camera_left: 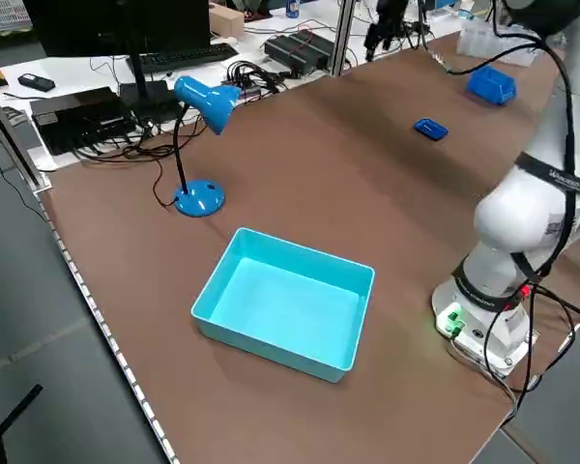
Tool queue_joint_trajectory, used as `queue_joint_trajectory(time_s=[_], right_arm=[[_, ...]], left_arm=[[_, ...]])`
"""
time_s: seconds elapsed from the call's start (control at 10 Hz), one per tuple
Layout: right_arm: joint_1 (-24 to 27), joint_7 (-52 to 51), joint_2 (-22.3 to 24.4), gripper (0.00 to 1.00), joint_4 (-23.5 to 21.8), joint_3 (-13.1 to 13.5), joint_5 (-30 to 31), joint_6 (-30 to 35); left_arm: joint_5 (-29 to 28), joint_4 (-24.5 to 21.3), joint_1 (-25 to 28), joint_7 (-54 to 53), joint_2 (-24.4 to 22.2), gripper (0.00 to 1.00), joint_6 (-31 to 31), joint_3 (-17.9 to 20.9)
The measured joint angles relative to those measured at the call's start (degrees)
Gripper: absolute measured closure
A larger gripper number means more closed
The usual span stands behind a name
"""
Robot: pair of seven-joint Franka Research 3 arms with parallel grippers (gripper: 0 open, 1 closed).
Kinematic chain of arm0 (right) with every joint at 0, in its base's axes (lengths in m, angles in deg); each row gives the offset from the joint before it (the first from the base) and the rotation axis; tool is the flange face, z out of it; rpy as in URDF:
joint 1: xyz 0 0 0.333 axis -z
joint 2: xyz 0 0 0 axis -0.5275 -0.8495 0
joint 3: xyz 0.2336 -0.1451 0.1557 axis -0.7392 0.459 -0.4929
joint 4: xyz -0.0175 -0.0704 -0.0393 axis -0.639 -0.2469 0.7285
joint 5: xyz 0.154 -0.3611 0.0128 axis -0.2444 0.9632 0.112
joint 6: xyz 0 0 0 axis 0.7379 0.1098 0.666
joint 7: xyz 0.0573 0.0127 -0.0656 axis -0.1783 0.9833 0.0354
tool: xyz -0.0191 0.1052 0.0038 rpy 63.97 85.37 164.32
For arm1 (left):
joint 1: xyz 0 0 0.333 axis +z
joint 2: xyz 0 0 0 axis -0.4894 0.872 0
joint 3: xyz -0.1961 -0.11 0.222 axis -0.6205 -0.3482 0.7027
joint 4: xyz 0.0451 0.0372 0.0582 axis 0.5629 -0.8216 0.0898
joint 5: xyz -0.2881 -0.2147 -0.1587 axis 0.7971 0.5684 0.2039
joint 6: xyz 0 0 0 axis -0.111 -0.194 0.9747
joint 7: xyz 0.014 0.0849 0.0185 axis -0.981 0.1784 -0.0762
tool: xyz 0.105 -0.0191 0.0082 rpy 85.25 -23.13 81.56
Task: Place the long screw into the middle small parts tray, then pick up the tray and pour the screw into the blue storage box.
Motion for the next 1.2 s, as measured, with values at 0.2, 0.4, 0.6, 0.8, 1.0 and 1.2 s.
queue_joint_trajectory(time_s=[0.2,0.4,0.6,0.8,1.0,1.2], right_arm=[[-4.7,3.9,-2.3,0.07,-3.4,-0.1,-0.3,-8.2],[-8.6,6.6,-4.2,0.08,-6.3,-0.1,-0.3,-13.9],[-12.3,10.6,-7.1,0.12,-7.5,-0.1,-0.4,-18.6],[-16.7,15.1,-11.5,0.2,-7.9,-0.1,-0.5,-23.4],[-20.1,19.9,-16.0,0.26,-7.9,-0.1,-0.6,-27.6],[-22.1,22.0,-18.8,0.29,-8.0,-0.3,-4.0,-30.5]], left_arm=[[1.8,0.0,4.5,-7.2,-4.2,0.0,-4.2,-0.1],[2.9,0.5,7.5,-12.0,-7.9,0.0,-8.5,-0.1],[3.4,1.4,10.9,-14.3,-9.9,0.0,-12.1,-0.1],[5.0,1.6,14.1,-18.0,-11.0,0.0,-12.5,-0.1],[6.4,1.7,15.5,-23.5,-11.7,0.0,-14.5,1.2],[6.5,1.9,13.6,-25.9,-13.1,0.0,-18.5,6.2]])
